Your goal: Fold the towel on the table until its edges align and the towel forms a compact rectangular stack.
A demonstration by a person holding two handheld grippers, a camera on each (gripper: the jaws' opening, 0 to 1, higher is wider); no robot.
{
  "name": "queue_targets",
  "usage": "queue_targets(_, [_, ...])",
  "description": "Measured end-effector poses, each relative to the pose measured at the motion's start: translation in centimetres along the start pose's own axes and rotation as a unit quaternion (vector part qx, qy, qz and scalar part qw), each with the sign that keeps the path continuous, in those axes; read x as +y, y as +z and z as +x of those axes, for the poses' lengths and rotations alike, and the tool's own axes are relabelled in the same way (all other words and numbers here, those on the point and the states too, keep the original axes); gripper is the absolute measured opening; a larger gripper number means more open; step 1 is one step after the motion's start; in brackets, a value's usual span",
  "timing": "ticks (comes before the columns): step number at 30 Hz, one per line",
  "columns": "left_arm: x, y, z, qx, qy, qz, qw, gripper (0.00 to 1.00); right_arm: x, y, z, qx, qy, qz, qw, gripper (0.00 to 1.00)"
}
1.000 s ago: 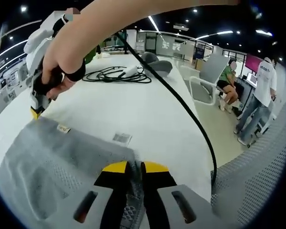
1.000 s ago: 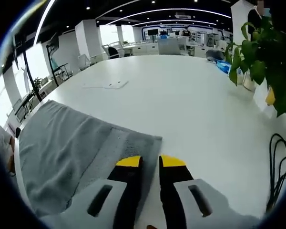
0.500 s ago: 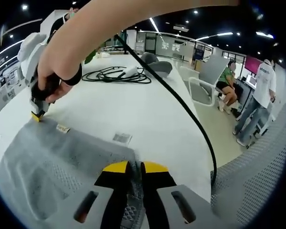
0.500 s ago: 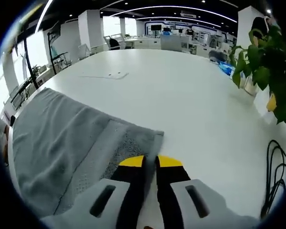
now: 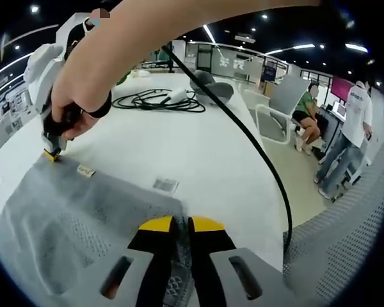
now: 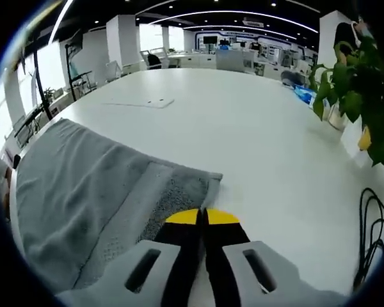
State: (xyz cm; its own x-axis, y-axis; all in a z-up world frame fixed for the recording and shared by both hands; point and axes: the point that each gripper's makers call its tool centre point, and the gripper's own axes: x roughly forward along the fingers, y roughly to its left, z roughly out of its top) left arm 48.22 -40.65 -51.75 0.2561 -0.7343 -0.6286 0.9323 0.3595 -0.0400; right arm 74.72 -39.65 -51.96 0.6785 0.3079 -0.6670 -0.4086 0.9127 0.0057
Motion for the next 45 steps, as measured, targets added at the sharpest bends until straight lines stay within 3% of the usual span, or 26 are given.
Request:
queue_targets(4, [-0.1, 0.1, -0.1, -0.003, -0.011, -0.066, 0.9978, 0.08, -0.1, 0.0, -0.3, 0.002, 0.000, 0.004, 1.0000, 0.00])
queue_targets(9, [0.1, 1.0, -0.3, -0.018, -0.017, -0.057, 0.9980, 0.07, -0.2, 0.6, -1.1, -0.025, 0.010, 0.020, 0.9994, 0.00])
queue_targets(13, [0.0, 2.4, -0.8, -0.046, -0.018, -0.065, 0.9967, 0.07, -0.8, 1.2, -1.6, -0.030, 0.008, 0.018, 0.9994, 0.00])
queue_targets(22, [-0.2, 4.3, -1.9, -0.075, -0.016, -0.078, 0.9940, 0.07, -1.1, 2.7, -2.9, -0.053, 0.007, 0.029, 0.9981, 0.00])
queue_targets(33, [-1.2, 6.6, -3.4, -0.107, -0.037, -0.096, 0.9889, 0.06, -1.3, 3.4, -5.1, -0.061, -0.003, 0.036, 0.9975, 0.00])
queue_targets(38, [-1.9, 8.5, -4.1, -0.129, -0.043, -0.094, 0.9862, 0.06, -2.1, 3.7, -6.6, -0.064, -0.014, 0.034, 0.9973, 0.00])
queue_targets(45, [-2.9, 9.3, -4.8, -0.139, -0.049, -0.077, 0.9861, 0.06, -2.5, 4.2, -8.3, -0.072, -0.028, 0.039, 0.9962, 0.00])
